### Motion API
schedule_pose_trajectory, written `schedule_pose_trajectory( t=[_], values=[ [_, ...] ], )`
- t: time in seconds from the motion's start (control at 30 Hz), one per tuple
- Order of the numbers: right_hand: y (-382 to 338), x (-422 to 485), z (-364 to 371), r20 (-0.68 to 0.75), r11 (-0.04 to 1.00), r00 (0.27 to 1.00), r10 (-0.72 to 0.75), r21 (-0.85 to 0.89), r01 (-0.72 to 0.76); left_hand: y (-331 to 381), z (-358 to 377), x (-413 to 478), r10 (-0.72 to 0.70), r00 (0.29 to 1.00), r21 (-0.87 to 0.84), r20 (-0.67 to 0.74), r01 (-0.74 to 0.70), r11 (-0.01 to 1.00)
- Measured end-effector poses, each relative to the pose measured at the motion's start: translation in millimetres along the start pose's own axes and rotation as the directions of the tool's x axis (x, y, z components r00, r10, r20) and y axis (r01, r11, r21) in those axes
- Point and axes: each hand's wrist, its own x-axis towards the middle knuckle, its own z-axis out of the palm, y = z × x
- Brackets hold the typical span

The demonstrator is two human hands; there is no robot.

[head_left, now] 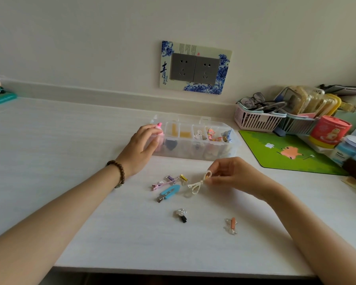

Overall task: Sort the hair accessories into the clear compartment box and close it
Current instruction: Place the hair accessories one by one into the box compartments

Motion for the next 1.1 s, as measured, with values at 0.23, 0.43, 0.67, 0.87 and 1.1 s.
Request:
schedule_pose_trajectory(
  t=[0.23,0.43,0.67,0.87,1.1],
  values=[
    [-31,32,-8,-0.324,0.979,0.944,-0.060,0.167,0.119,6,0,-1,-0.031,1.000,-0.006,0.002,0.031,0.999],
    [-59,91,-20,-0.533,0.985,0.831,-0.163,-0.040,0.168,0,-1,2,-0.007,1.000,-0.009,0.008,0.007,1.000],
    [-35,109,-10,-0.410,0.830,0.895,-0.177,-0.551,-0.088,-6,0,3,0.012,1.000,-0.011,0.004,-0.012,1.000],
    [-46,51,25,-0.136,0.880,0.928,-0.346,-0.389,0.272,-3,0,3,0.003,1.000,-0.032,0.006,-0.003,0.999],
    [-22,46,57,0.085,0.907,0.973,-0.213,-0.354,0.229,-2,-1,1,-0.011,1.000,-0.010,0.015,0.011,1.000]
  ],
)
